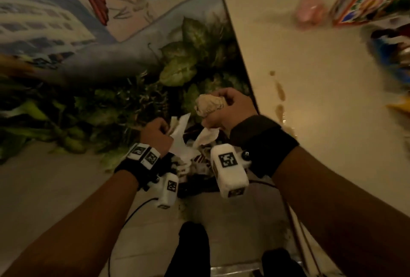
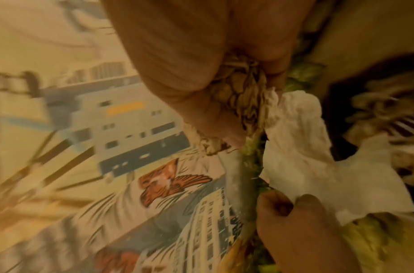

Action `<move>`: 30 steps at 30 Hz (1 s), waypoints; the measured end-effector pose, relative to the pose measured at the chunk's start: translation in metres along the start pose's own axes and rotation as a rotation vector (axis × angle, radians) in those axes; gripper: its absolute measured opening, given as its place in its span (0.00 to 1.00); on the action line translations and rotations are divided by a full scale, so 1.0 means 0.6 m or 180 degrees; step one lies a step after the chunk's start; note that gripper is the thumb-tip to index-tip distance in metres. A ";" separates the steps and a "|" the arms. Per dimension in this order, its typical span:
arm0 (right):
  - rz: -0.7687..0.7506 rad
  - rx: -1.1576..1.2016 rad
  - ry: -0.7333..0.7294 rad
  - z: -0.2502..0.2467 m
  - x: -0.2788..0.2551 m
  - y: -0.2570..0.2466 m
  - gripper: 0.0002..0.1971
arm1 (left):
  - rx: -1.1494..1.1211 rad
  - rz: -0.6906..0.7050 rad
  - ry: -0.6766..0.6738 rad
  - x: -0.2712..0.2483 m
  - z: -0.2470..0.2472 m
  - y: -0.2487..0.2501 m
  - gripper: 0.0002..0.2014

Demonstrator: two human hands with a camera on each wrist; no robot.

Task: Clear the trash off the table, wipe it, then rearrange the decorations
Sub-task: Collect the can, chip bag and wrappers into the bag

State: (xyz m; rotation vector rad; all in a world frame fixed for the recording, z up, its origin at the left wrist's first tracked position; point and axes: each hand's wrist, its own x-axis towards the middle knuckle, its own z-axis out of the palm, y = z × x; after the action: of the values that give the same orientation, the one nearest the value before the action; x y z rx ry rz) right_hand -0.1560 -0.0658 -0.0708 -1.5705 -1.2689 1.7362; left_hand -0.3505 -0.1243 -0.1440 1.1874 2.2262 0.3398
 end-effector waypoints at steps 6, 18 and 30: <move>0.0773 -0.0354 0.0206 0.086 0.084 0.160 0.23 | 0.0400 -0.0469 -0.0538 0.056 0.065 -0.112 0.08; 0.1173 -0.1896 0.0274 0.172 0.218 0.415 0.31 | 0.1118 -0.0353 -0.1544 0.174 0.265 -0.240 0.27; 0.1323 -0.3043 -0.0795 0.208 0.311 0.516 0.32 | 0.1126 -0.0264 -0.1860 0.230 0.355 -0.273 0.20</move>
State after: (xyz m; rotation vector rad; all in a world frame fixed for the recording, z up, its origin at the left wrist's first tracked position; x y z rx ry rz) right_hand -0.2457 -0.0924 -0.4414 -2.3001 -2.2417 1.6733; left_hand -0.3909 -0.1149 -0.4432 1.1735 1.8426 -0.4079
